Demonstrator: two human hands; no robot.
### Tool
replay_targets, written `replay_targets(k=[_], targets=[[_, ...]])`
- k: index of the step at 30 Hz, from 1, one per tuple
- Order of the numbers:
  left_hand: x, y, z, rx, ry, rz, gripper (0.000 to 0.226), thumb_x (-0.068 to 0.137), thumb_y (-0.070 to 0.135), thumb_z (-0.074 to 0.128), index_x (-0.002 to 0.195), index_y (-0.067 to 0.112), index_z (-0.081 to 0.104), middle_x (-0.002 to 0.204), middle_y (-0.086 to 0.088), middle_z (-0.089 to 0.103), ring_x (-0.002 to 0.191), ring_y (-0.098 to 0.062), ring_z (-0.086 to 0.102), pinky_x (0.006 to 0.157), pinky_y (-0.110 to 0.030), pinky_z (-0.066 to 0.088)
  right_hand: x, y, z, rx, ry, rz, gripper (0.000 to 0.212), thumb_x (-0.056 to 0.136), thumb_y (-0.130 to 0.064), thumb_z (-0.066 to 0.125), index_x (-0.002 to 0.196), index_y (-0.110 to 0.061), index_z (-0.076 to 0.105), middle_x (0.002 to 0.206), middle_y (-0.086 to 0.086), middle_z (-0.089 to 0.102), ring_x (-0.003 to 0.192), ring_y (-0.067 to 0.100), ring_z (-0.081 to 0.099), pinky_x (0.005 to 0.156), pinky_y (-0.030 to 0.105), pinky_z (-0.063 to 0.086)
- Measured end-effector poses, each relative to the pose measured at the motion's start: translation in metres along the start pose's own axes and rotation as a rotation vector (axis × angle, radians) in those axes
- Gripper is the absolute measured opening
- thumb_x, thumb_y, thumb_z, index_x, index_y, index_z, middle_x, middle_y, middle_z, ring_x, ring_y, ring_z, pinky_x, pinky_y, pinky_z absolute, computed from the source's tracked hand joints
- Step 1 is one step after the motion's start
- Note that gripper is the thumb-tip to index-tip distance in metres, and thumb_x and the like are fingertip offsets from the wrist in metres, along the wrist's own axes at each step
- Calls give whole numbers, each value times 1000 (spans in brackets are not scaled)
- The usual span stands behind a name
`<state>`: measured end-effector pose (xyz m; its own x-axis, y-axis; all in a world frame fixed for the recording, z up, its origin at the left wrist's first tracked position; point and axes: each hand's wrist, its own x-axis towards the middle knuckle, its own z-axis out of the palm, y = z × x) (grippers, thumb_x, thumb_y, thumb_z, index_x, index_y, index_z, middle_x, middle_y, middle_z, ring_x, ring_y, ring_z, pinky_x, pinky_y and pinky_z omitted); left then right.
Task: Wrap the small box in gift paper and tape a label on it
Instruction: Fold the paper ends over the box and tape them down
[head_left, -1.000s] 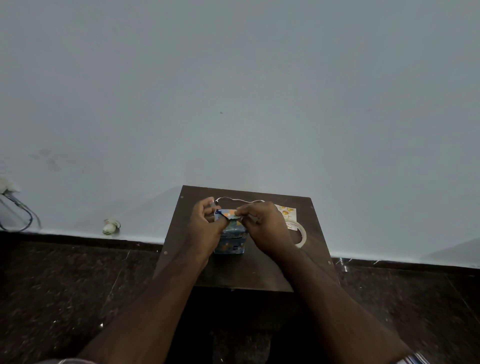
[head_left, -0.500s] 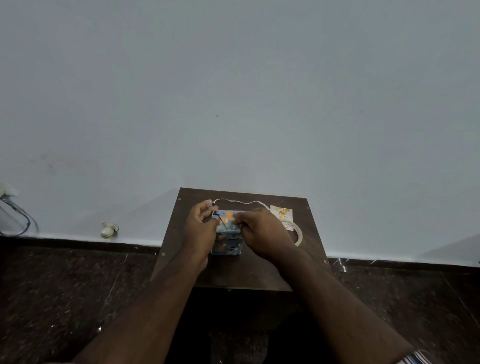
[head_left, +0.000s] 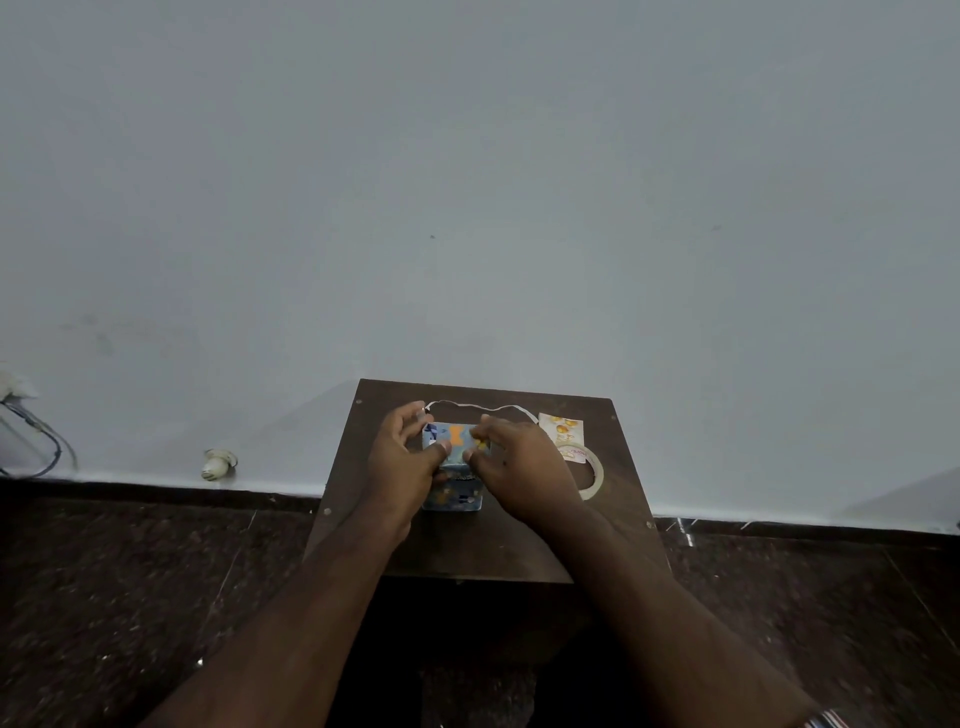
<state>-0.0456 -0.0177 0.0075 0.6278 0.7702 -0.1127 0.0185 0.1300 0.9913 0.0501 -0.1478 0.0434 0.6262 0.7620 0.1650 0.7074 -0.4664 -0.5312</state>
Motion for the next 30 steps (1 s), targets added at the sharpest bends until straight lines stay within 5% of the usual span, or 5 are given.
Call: replay_targets(k=[8, 15, 19, 25, 30], targets=[[3, -3, -2, 17, -24, -6, 44, 91, 6, 71, 118, 39, 61, 131, 4, 63, 107, -26, 69, 74, -46, 64, 0, 4, -10, 154, -75, 97, 53, 86, -29, 77, 135, -23, 62, 141, -6, 59, 129, 12, 53, 102, 22, 40], [3, -2, -1, 16, -36, -18, 50, 89, 6, 73, 128, 32, 56, 130, 5, 61, 106, -23, 68, 76, -48, 63, 0, 3, -5, 225, -43, 147, 45, 87, -26, 75, 130, -27, 65, 136, -10, 62, 114, 9, 58, 94, 27, 49], [1, -3, -2, 26, -46, -9, 54, 84, 5, 77, 125, 36, 57, 130, 6, 60, 109, -23, 66, 78, -49, 63, -1, 6, -5, 245, -69, 147, 42, 88, -21, 70, 130, -25, 66, 143, -11, 57, 126, 9, 55, 103, 27, 47], [-2, -3, -4, 38, -72, 34, 59, 82, 5, 77, 116, 51, 60, 128, 7, 62, 106, -21, 69, 79, -50, 62, 2, 3, -2, 290, -20, 213, 32, 88, -30, 70, 119, -23, 71, 136, -11, 62, 112, 9, 60, 96, 34, 52], [-5, 1, -6, 108, -124, 89, 57, 87, 0, 72, 127, 39, 60, 128, 8, 59, 98, -12, 68, 74, -35, 64, 3, 1, -1, 255, -39, 211, 38, 87, -31, 75, 123, -22, 68, 137, -10, 61, 112, 9, 58, 91, 29, 50]])
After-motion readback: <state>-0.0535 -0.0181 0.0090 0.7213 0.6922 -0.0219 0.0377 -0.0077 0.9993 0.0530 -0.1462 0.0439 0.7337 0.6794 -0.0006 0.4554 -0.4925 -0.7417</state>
